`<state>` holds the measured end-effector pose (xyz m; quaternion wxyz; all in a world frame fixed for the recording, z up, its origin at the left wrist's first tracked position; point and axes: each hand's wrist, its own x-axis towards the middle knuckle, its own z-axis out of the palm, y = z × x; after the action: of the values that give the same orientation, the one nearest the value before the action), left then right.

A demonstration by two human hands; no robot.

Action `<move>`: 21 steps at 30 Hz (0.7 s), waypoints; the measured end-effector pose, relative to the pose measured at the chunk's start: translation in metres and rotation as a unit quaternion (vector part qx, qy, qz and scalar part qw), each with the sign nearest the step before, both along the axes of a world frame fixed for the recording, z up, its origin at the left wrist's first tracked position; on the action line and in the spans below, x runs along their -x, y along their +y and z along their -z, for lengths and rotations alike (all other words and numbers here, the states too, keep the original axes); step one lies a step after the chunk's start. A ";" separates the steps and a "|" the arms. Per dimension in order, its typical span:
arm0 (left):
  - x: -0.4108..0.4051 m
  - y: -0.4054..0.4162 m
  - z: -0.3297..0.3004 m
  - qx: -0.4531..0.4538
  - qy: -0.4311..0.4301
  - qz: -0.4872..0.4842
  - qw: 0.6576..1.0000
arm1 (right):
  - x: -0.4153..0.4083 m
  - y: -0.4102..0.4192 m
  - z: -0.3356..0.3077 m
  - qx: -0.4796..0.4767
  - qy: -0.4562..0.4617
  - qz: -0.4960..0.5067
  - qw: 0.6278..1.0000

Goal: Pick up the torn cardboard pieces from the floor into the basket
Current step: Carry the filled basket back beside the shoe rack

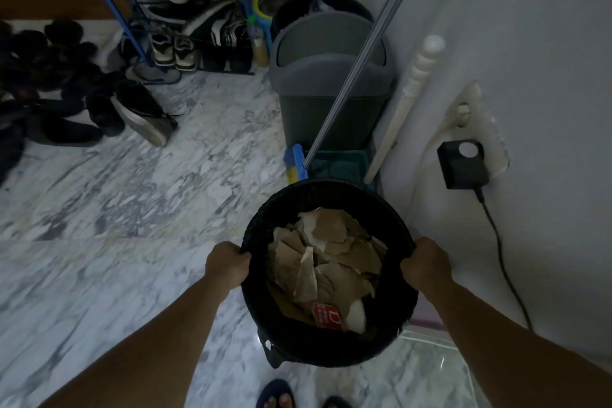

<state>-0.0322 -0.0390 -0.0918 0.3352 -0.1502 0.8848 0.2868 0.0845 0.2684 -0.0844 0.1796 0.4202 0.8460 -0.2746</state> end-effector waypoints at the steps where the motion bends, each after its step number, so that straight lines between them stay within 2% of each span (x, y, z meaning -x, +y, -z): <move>1: -0.001 0.002 0.003 -0.003 -0.001 -0.004 1.000 | -0.002 0.001 0.004 0.000 0.000 0.002 1.000; 9: -0.012 0.014 0.018 -0.053 -0.023 -0.035 0.998 | -0.002 0.006 0.028 0.006 0.012 0.025 1.000; 13: -0.010 0.024 0.018 -0.107 -0.033 -0.081 0.990 | 0.003 0.012 0.036 0.027 0.025 0.041 0.998; 17: -0.006 0.035 0.017 -0.162 -0.051 -0.149 0.974 | 0.006 0.022 0.045 0.200 0.064 0.157 0.965; 21: -0.012 0.035 0.019 -0.183 -0.085 -0.158 0.967 | 0.007 0.013 0.042 0.287 0.097 0.195 0.933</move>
<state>-0.0204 -0.0042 -0.1109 0.3817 -0.2480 0.7506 0.4791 0.0780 0.2819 -0.1267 0.1524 0.4784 0.6459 -0.5750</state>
